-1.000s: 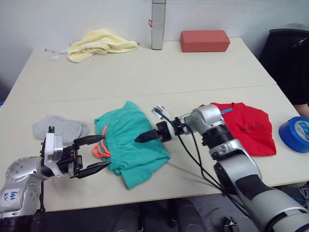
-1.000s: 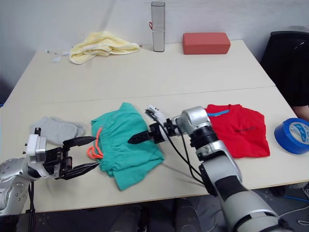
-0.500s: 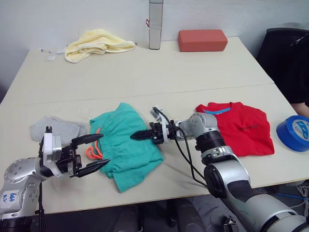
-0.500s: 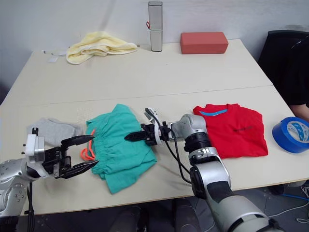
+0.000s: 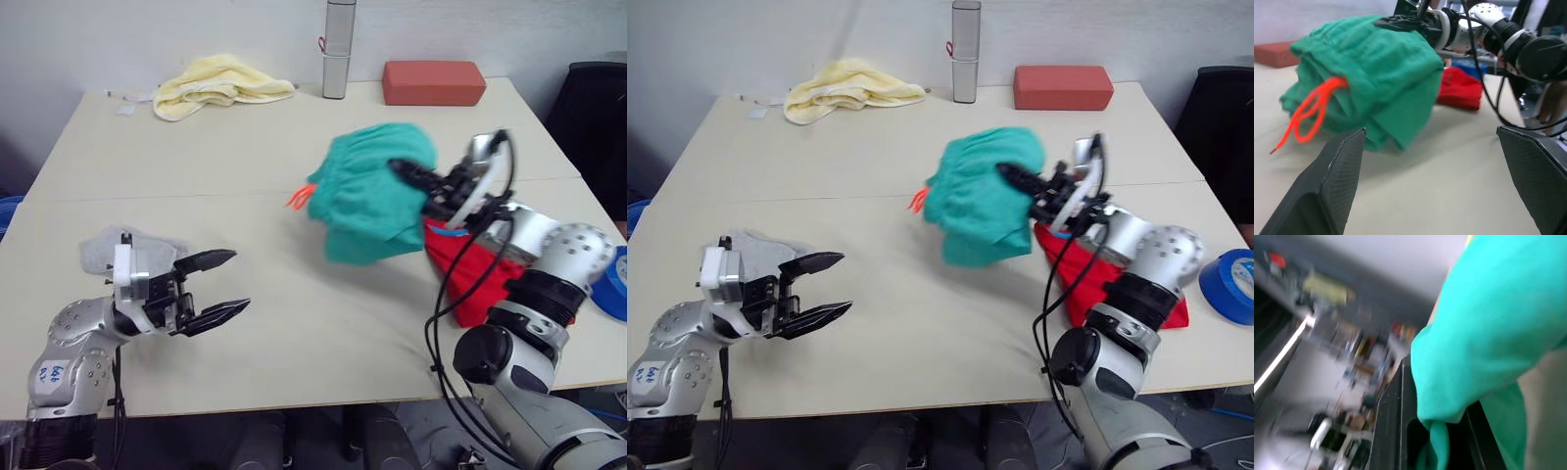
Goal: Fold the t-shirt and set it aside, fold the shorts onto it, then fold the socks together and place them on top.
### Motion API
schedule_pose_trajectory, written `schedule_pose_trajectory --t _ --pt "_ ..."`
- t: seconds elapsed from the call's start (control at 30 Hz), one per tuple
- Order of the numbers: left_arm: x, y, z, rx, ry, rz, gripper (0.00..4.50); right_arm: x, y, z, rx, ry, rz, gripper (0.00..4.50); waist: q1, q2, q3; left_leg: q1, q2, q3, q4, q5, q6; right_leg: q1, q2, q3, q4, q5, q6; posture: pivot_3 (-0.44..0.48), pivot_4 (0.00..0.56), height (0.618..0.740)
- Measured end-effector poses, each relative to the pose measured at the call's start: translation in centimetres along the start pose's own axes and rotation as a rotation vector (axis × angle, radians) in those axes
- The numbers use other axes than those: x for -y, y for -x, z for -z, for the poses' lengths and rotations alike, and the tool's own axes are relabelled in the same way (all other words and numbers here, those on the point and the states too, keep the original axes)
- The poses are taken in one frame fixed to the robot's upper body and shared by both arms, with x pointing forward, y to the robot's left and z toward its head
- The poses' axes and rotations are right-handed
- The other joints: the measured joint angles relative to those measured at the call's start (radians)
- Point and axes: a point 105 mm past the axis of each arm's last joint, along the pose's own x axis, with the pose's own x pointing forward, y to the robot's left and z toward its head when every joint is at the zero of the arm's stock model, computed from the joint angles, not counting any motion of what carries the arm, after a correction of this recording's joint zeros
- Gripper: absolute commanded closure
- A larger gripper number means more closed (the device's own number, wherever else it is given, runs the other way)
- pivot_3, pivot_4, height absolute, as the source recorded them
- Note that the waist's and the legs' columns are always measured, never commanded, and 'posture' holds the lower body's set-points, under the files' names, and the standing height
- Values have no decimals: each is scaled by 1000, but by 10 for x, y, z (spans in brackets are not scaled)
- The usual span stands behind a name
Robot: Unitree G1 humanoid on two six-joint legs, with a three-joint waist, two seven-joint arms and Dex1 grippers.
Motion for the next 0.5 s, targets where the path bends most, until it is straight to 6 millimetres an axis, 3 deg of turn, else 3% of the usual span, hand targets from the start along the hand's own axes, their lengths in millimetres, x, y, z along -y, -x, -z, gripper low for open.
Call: schedule_pose_trajectory --t 0.1,0.2,0.37,0.5 --pt "0 -12 -2 18 3 48 0 -6 26 -29 208 54 52 4473 -5 2 1 0 0 1 0 0 0 0 1 1 1 0 0 0 150 740" --pt "0 -16 -3 19 11 72 0 -7 51 -43 367 89 108 4473 -3 2 1 1 0 2 0 1 0 0 1 1 2 0 0 0 150 740" --pt "-3 -18 -1 17 39 100 0 15 100 -37 561 78 291 4473 1 3 2 1 0 2 0 2 2 0 1 2 2 1 1 0 150 740" --pt "-7 -22 -2 22 43 125 0 30 125 -19 668 0 432 4473 0 3 2 1 0 3 0 2 2 0 1 2 2 1 2 0 150 740"
